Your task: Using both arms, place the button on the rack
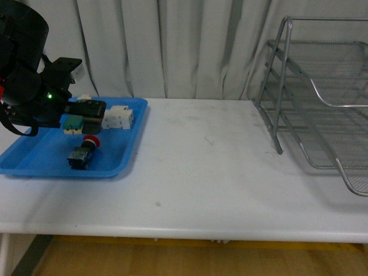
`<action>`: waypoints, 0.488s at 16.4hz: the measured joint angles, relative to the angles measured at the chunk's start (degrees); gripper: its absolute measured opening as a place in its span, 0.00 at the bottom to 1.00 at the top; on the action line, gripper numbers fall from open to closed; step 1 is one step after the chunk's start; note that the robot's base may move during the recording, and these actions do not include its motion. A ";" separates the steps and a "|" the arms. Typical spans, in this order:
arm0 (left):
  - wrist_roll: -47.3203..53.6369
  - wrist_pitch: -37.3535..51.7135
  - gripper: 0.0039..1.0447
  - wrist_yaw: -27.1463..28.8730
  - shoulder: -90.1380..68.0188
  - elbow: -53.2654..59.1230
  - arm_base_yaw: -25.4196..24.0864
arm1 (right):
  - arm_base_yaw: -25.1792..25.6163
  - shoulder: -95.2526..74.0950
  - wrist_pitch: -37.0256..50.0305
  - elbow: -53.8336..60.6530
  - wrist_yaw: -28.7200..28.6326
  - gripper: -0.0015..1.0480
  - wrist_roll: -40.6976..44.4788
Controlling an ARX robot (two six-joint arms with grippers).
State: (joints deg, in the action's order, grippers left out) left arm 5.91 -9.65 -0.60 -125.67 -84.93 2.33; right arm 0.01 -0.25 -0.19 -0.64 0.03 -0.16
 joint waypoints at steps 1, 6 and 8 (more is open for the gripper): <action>-0.15 -0.70 0.94 -0.02 -0.76 -0.81 -0.57 | 0.00 0.00 0.00 0.00 0.00 0.94 0.00; -4.57 -3.52 0.94 -0.87 -5.81 -3.52 -1.31 | 0.00 0.00 0.00 0.00 0.00 0.94 0.00; -6.47 -3.82 0.94 -1.77 -6.93 -4.09 -0.59 | 0.00 0.00 0.00 0.00 0.00 0.94 0.00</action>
State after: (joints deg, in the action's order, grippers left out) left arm -0.56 -13.47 -2.37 -132.60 -89.01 1.74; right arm 0.01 -0.25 -0.19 -0.64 0.03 -0.16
